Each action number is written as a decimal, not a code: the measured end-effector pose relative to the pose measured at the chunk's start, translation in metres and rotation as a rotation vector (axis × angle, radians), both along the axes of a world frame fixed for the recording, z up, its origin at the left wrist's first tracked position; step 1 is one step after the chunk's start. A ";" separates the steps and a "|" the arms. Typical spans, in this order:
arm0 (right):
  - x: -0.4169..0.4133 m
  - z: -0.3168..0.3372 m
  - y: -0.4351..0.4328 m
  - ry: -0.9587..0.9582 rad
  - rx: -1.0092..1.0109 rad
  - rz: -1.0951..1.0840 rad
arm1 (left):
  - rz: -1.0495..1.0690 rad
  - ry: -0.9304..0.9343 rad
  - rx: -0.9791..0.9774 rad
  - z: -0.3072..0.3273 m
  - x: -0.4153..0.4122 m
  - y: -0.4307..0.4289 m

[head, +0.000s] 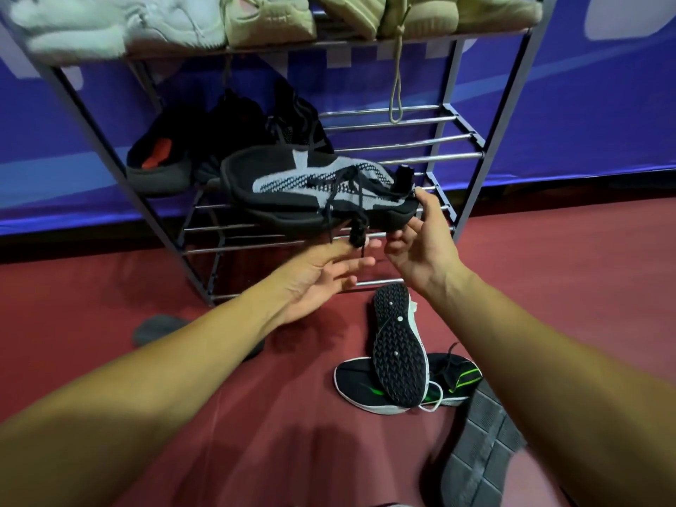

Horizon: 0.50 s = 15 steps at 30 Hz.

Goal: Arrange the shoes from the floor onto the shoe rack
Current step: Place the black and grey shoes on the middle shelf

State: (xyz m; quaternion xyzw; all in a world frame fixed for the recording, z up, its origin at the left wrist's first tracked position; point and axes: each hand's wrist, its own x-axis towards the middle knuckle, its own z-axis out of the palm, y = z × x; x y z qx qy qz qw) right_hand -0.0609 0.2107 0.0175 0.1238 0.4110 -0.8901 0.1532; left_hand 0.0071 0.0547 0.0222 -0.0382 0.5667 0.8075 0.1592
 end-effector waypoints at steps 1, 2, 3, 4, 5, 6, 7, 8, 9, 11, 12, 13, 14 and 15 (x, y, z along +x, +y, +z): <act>-0.002 0.003 -0.001 -0.010 -0.022 -0.025 | -0.001 0.015 0.017 0.004 -0.003 0.005; -0.003 0.006 -0.001 -0.015 -0.033 -0.045 | 0.020 0.018 0.028 0.011 -0.004 0.012; -0.004 0.007 -0.002 -0.011 -0.057 -0.062 | 0.057 0.027 0.021 0.014 -0.008 0.014; -0.003 0.007 -0.002 0.003 -0.076 -0.075 | 0.102 0.038 0.007 0.017 -0.011 0.017; -0.003 0.006 -0.001 0.014 -0.091 -0.082 | 0.122 0.047 -0.019 0.019 -0.016 0.019; -0.002 0.007 0.001 0.021 -0.095 -0.083 | 0.133 0.060 -0.040 0.023 -0.018 0.021; -0.002 0.006 0.003 0.029 -0.097 -0.077 | 0.139 0.071 -0.074 0.025 -0.020 0.022; 0.000 0.006 0.005 0.038 -0.100 -0.063 | 0.149 0.074 -0.099 0.026 -0.022 0.022; 0.001 0.004 0.007 0.048 -0.110 -0.044 | 0.165 0.075 -0.124 0.025 -0.025 0.023; 0.002 0.001 0.010 0.066 -0.139 0.012 | 0.222 0.069 -0.158 0.026 -0.030 0.024; 0.003 0.000 0.011 0.074 -0.144 0.042 | 0.252 0.057 -0.175 0.029 -0.031 0.024; 0.003 0.001 0.011 0.080 -0.138 0.065 | 0.271 0.047 -0.193 0.031 -0.035 0.023; 0.004 0.002 0.010 0.082 -0.118 0.082 | 0.274 0.036 -0.208 0.034 -0.037 0.022; 0.004 0.003 0.009 0.088 -0.086 0.091 | 0.263 0.027 -0.233 0.038 -0.040 0.021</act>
